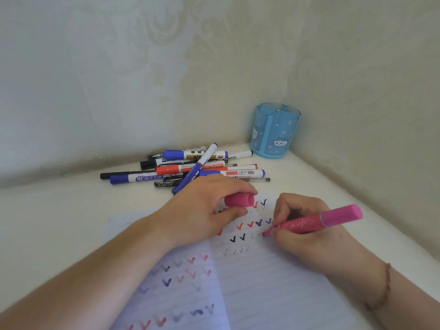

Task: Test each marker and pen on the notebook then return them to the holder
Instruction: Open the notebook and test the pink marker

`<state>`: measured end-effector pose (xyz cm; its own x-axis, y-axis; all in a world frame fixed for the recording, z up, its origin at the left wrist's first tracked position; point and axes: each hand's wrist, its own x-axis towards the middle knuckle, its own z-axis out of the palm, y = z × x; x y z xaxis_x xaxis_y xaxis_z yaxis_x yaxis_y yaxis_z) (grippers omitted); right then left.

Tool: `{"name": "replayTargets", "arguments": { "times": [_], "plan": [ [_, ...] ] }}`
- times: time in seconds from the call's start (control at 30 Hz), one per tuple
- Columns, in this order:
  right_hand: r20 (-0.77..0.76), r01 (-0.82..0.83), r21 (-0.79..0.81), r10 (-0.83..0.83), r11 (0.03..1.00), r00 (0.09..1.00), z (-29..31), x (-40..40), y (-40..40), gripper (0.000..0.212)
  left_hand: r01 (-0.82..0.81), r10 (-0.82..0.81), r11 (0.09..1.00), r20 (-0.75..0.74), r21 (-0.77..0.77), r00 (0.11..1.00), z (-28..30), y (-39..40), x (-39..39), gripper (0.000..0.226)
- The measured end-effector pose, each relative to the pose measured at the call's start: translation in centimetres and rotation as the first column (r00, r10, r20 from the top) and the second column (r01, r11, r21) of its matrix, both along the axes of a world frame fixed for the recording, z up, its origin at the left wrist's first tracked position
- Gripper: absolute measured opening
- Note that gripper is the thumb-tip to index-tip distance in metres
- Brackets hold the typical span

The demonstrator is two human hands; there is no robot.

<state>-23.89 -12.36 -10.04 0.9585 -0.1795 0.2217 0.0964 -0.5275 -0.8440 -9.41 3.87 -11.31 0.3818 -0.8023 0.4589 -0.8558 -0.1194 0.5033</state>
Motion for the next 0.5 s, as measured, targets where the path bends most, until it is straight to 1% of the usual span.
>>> {"name": "replayTargets", "arguments": {
  "times": [0.03, 0.07, 0.13, 0.2, 0.27, 0.33, 0.4, 0.5],
  "plan": [
    [0.000, 0.017, 0.044, -0.017, 0.999, 1.000, -0.3, -0.2, 0.7, 0.012, -0.004, 0.004, 1.000, -0.014, 0.008, 1.000, 0.0, 0.0, 0.0, 0.033],
    [0.011, 0.030, 0.052, -0.031, 0.998, 0.999, 0.5, 0.1, -0.3, 0.011, -0.011, 0.012, 1.000, -0.041, 0.020, 0.999, 0.1, 0.0, -0.1, 0.034],
    [0.120, -0.041, 0.127, 0.025, 0.991, 0.992, -0.1, 0.1, 0.0, 0.017, -0.024, 0.029, 0.999, -0.134, 0.034, 0.991, 0.4, 0.0, -0.3, 0.039],
    [0.161, -0.042, 0.321, -0.011, 0.946, 0.987, 0.0, 0.0, -0.6, 0.020, -0.027, 0.028, 1.000, -0.191, 0.008, 0.981, 0.5, 0.0, -0.3, 0.038],
    [0.183, -0.021, 0.430, -0.065, 0.903, 0.981, 0.7, 0.1, -0.9, 0.035, -0.031, 0.028, 0.999, -0.191, -0.013, 0.981, 0.6, 0.0, -0.3, 0.033],
    [0.187, 0.007, 0.448, -0.101, 0.894, 0.977, 0.6, 0.2, -0.7, 0.044, -0.018, 0.015, 1.000, -0.179, -0.013, 0.984, 0.6, 0.0, -0.5, 0.028],
    [0.199, -0.012, 0.473, -0.094, 0.881, 0.975, 0.7, 0.3, -0.7, 0.045, 0.006, -0.010, 1.000, -0.177, -0.022, 0.984, 0.7, 0.0, -0.9, 0.025],
    [0.155, 0.001, 0.438, -0.077, 0.899, 0.985, 0.9, 0.2, -0.9, 0.047, 0.042, -0.052, 0.997, -0.171, -0.060, 0.984, 0.6, -0.2, -1.2, 0.024]
  ]
}}
